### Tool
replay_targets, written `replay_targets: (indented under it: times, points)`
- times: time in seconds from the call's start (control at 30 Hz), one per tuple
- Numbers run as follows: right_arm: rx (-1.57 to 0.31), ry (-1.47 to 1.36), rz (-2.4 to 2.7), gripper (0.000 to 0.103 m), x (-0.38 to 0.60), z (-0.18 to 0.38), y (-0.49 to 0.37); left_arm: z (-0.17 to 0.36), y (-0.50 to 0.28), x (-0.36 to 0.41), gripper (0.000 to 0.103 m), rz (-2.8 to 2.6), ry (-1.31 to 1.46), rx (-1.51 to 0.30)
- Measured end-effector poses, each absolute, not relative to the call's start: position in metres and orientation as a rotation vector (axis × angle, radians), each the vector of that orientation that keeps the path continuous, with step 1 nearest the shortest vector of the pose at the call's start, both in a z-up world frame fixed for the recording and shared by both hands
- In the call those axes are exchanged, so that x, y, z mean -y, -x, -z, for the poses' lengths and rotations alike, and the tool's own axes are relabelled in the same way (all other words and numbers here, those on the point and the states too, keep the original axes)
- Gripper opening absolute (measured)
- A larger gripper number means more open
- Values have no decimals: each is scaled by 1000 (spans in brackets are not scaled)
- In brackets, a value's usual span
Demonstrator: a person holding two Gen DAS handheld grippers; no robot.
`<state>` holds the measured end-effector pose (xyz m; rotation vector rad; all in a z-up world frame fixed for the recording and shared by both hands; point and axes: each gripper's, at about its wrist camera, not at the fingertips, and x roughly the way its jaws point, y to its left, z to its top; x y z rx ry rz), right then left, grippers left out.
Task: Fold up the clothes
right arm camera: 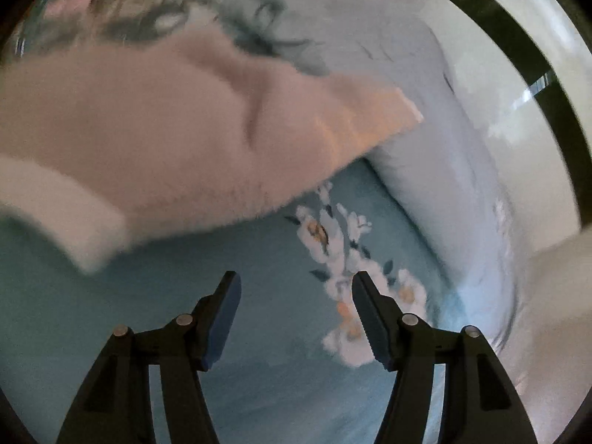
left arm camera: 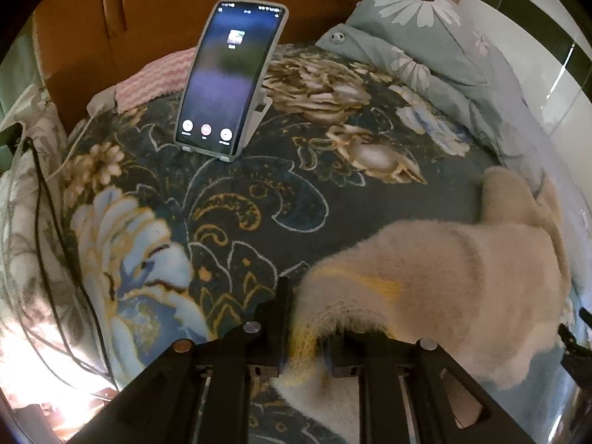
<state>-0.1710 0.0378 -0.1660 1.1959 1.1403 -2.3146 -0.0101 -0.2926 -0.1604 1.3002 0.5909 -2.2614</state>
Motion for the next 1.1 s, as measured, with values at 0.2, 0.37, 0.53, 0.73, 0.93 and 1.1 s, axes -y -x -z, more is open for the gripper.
replay_targets:
  times: [0.2, 0.37, 0.53, 0.73, 0.93, 1.1]
  points:
    - [-1407, -818, 2277, 64, -14, 171, 166, 170, 14, 297, 21, 2242, -1302, -601]
    - [-1463, -590, 2266, 64, -5, 159, 164, 179, 18, 301, 21, 2223, -1301, -614]
    - [-1645, -482, 2077, 64, 12, 180, 162, 183, 19, 304, 24, 2214, -1301, -623]
    - [-1790, -377, 1894, 64, 16, 207, 148, 184, 19, 305, 27, 2211, -1301, -630]
    - [-1712, -430, 1928, 61, 34, 194, 160, 186, 19, 307, 27, 2209, -1304, -638]
    - [-1519, -709, 2005, 26, 48, 171, 179, 185, 21, 307, 27, 2203, -1320, -633]
